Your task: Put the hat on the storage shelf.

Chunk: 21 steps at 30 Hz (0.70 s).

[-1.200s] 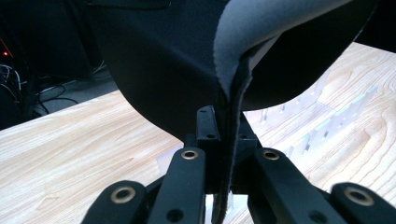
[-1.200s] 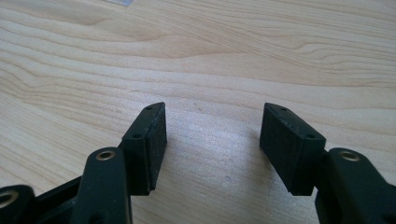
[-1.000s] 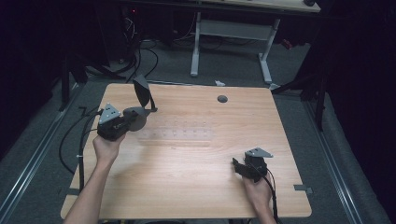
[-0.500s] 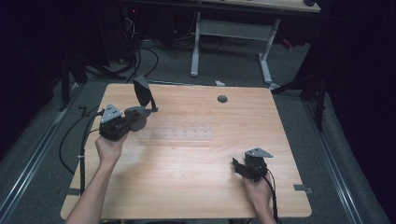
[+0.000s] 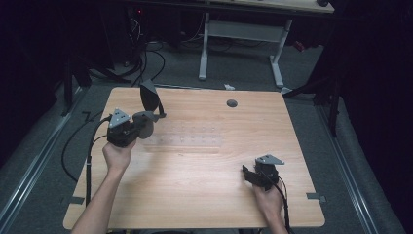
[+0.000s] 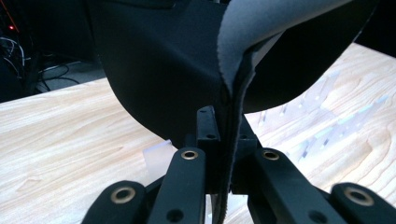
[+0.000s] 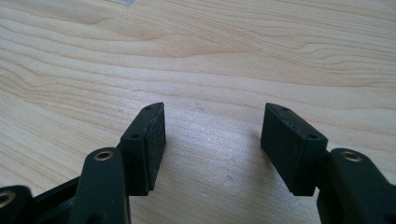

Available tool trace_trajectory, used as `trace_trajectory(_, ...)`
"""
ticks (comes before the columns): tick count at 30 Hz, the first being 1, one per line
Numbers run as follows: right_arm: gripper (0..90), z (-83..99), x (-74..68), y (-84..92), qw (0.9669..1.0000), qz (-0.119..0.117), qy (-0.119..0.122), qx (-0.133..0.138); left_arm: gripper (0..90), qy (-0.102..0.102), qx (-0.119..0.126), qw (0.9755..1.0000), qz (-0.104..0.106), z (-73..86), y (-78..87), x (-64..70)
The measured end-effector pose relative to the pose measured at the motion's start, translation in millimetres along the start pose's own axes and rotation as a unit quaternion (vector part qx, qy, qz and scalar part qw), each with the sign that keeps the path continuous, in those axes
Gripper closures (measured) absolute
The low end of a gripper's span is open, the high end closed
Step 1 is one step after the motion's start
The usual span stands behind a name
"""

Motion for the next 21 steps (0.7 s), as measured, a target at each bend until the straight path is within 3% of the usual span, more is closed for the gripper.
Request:
trace_trajectory(4,40.4,0.1,0.0,0.0,1.0,0.0,0.001,0.0,86.4,-0.008,-0.002,1.0,-0.004,6.0,0.7,-4.4)
trace_trajectory(21,40.2,0.0,-0.1,0.0,1.0,0.0,0.0,0.0,85.3,0.004,-0.013,0.9999,-0.006,20.0,10.0,-15.9)
Point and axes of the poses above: each handheld gripper's, and its own axes: y roughly backward along the jaws, z roughly out of its underside, x roughly to its right, the point moved 1 cm from there along -y, roughly forward along the jaws, and after that the axes turned 11 degrees about y, right-handed, at the moved point
